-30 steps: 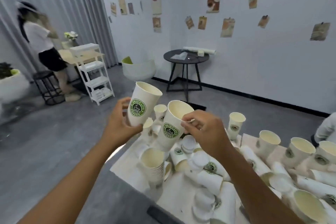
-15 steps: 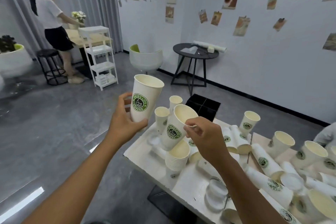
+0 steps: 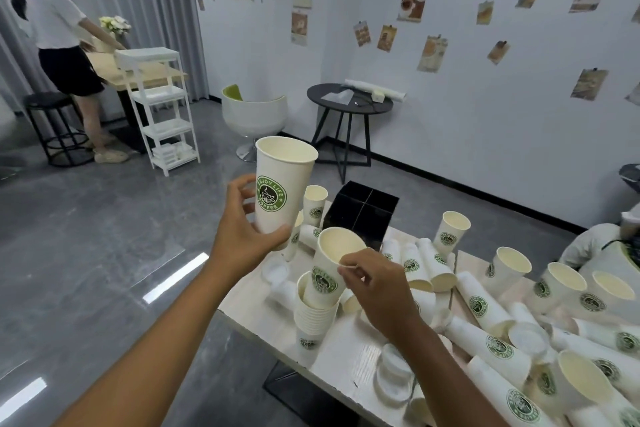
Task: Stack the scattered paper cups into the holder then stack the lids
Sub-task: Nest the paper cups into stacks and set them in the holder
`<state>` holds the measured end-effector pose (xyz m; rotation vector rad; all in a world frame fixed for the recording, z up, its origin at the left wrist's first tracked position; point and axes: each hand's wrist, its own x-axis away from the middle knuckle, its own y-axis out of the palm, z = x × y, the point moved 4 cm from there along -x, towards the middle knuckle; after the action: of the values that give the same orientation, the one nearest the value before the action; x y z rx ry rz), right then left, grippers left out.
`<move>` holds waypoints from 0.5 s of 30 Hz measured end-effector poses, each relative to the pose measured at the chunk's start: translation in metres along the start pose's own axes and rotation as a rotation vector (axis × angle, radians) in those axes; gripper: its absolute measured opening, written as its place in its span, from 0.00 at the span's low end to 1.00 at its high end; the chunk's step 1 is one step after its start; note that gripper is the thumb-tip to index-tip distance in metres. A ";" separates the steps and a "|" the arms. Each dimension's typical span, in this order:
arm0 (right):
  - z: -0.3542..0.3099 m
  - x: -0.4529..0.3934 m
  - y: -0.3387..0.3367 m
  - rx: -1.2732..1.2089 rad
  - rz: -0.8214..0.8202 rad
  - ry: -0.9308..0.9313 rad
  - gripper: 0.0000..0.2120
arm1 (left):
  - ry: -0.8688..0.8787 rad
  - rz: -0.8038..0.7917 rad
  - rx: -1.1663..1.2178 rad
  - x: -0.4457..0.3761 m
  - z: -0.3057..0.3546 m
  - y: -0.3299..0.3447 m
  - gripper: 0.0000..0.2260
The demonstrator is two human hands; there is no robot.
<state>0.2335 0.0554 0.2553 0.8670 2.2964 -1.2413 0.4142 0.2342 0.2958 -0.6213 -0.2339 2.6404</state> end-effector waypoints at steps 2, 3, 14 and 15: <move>0.004 0.006 0.014 -0.013 -0.094 0.031 0.04 | 0.016 -0.011 0.020 -0.001 0.003 0.006 0.42; 0.006 0.009 0.022 -0.025 -0.155 0.062 0.03 | 0.023 -0.021 0.032 -0.001 0.005 0.009 0.42; 0.004 0.001 0.003 -0.356 -0.052 0.345 0.26 | -0.081 -0.187 0.164 0.021 -0.013 0.042 0.44; 0.000 -0.003 0.000 -0.396 -0.026 0.349 0.29 | -0.097 -0.195 0.166 0.023 -0.016 0.044 0.44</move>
<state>0.2356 0.0542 0.2576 0.9635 2.7020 -0.6385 0.3873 0.2056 0.2619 -0.3955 -0.0968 2.4721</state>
